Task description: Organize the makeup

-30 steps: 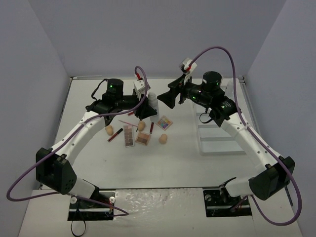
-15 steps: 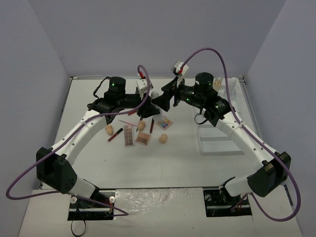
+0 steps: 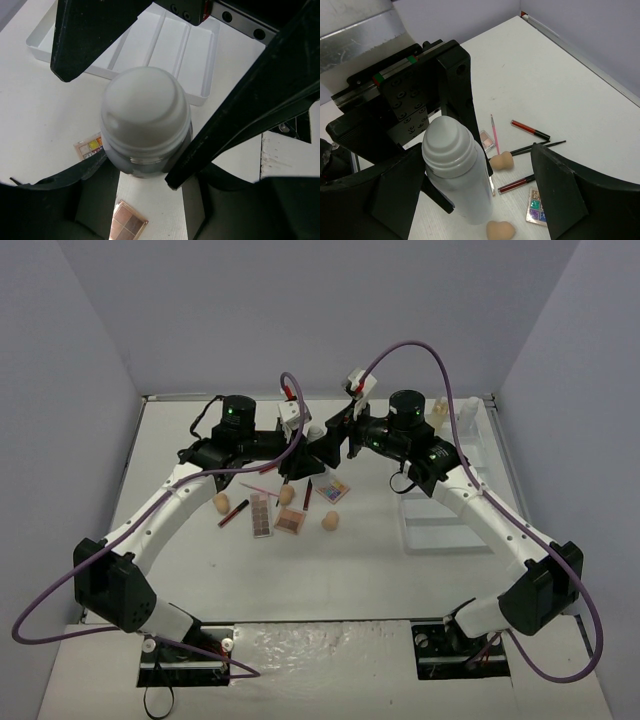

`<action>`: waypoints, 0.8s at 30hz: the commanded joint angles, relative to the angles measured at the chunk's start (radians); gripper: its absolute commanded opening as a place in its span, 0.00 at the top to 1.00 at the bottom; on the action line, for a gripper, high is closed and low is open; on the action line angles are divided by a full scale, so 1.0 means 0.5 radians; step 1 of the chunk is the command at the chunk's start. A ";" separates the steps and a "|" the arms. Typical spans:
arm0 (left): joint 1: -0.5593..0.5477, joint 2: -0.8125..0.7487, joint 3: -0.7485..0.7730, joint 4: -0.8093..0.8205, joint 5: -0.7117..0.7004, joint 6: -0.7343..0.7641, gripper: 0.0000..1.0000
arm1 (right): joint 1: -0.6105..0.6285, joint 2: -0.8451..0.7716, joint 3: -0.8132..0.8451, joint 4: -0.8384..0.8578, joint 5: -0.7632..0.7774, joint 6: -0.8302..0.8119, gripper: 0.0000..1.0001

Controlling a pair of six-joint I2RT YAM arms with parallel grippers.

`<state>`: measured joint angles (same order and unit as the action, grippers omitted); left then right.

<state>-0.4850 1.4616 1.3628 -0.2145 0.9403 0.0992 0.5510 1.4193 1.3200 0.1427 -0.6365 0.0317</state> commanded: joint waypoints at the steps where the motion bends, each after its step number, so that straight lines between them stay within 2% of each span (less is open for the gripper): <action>1: -0.012 -0.085 0.113 0.286 0.116 0.047 1.00 | 0.027 0.031 -0.011 0.086 -0.057 0.004 0.20; 5: -0.012 -0.100 0.086 0.303 0.125 0.068 1.00 | 0.027 0.036 -0.008 0.068 -0.092 0.007 0.24; 13: -0.012 -0.088 0.111 0.299 0.136 0.106 1.00 | 0.033 0.054 -0.006 -0.023 -0.159 -0.009 0.21; 17: -0.012 -0.053 0.151 0.255 0.188 0.106 1.00 | 0.033 0.034 -0.034 -0.060 -0.136 -0.041 0.23; 22: -0.012 -0.052 0.155 0.251 0.215 0.118 1.00 | 0.036 0.042 -0.050 -0.105 -0.169 -0.042 0.34; 24: -0.012 -0.052 0.156 0.255 0.218 0.127 1.00 | 0.033 0.049 -0.044 -0.119 -0.192 -0.042 0.46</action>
<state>-0.4850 1.4757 1.3609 -0.2333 0.9654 0.1329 0.5518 1.4273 1.3119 0.1257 -0.6812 0.0305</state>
